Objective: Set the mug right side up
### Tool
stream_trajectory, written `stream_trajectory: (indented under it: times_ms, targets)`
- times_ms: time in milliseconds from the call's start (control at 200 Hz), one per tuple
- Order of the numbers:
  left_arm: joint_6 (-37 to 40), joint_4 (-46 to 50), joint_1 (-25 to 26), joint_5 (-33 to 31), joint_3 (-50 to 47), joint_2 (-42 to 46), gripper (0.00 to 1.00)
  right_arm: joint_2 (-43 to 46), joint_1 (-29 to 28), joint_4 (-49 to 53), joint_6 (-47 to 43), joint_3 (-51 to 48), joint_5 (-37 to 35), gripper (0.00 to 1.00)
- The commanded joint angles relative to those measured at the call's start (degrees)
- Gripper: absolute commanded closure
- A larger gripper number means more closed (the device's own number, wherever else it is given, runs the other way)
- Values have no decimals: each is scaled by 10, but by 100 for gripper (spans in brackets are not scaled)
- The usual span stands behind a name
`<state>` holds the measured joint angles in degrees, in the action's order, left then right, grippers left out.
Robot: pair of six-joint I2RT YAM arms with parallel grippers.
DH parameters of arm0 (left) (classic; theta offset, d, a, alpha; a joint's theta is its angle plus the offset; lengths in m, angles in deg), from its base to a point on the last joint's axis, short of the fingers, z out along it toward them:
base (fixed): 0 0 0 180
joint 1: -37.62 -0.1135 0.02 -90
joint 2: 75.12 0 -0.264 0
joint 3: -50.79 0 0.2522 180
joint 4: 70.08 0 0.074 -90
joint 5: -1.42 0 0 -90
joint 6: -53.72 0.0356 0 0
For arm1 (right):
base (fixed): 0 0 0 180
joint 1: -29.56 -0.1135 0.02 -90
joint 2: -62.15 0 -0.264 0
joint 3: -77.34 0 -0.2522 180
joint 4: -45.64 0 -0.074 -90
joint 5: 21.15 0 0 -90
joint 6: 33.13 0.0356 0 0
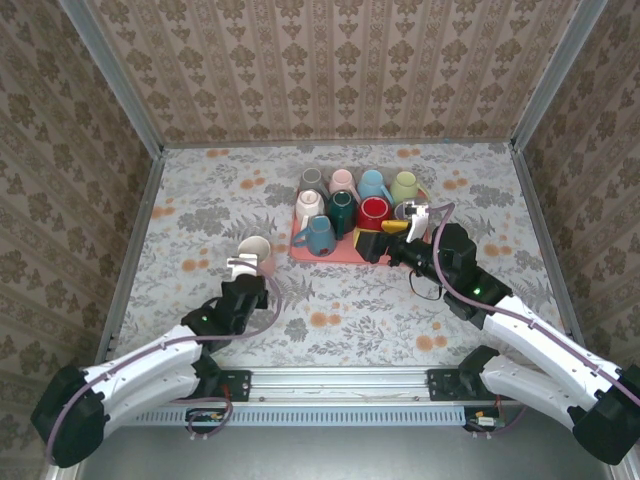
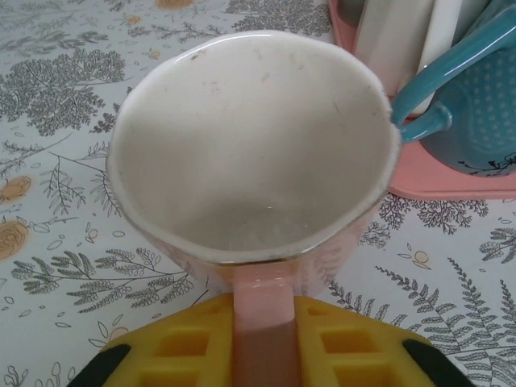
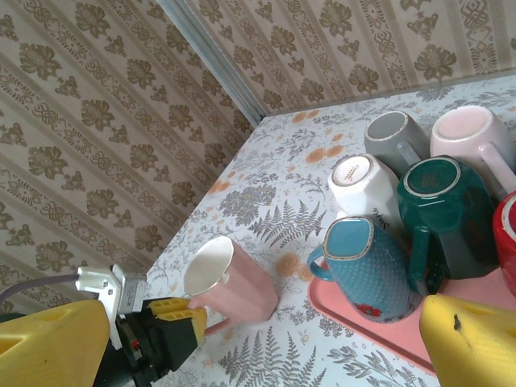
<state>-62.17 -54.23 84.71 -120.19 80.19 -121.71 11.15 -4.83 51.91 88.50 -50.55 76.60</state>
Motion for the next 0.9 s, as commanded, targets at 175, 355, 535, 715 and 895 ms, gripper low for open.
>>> stream_trajectory:
  times_ms: [175,355,535,715,895]
  targets:
    - [-46,65,-3,-47,44,11,54,8,3,4,-9,11,-6,0]
    - [-55,119,-3,-45,63,55,50,12,4,26,-21,26,-7,0]
    - [-30,217,-3,-11,147,79,48,4,5,96,-56,82,-3,0]
    - [103,254,-3,62,264,61,46,-46,9,230,-85,178,-27,1]
    - [167,377,-3,116,434,-83,44,-151,13,340,-99,289,-39,10]
